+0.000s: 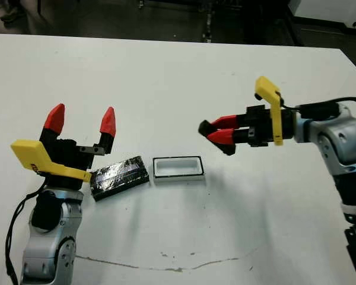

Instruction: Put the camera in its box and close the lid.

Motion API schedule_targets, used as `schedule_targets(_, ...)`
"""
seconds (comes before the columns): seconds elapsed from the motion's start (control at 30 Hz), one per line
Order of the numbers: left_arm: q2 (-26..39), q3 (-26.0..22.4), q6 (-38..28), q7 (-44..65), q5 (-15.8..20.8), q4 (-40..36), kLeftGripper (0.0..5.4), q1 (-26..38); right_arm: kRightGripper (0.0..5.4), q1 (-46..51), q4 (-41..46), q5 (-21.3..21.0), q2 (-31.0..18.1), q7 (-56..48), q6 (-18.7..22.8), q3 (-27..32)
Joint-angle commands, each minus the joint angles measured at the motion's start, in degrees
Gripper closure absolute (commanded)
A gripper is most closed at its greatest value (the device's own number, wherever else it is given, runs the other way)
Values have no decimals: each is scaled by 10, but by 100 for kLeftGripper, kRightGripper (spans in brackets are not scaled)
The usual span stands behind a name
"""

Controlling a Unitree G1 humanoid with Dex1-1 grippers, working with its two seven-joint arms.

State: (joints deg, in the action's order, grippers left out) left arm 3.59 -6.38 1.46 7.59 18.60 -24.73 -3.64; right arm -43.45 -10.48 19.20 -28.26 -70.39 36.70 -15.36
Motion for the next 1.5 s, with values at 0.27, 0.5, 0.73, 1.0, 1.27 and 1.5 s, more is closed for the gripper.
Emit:
schedule_targets(0.27, -4, -1, -2, -6, -7, 5, 0, -6, 371, -55, -106, -45, 74, -35, -101, -45)
schedule_targets(0.5, -4, 0, -1, -7, -10, 3, 0, -7, 371, -52, -118, -59, 103, -39, -109, -55)
schedule_targets(0.73, -5, 0, -5, -5, -10, 6, 0, -7, 371, -44, -125, -59, 115, -50, -119, -57)
schedule_targets(1.0, -6, 0, -8, -4, -10, 9, 0, -6, 371, -38, -126, -65, 119, -51, -121, -64)
schedule_targets(1.27, -6, 0, -8, -5, -13, 8, 0, -6, 371, -34, -116, -80, 111, -61, -125, -76)
schedule_targets(1.5, -6, -1, -4, -5, -8, 6, 0, -6, 371, -29, -101, -96, 98, -61, -112, -83)
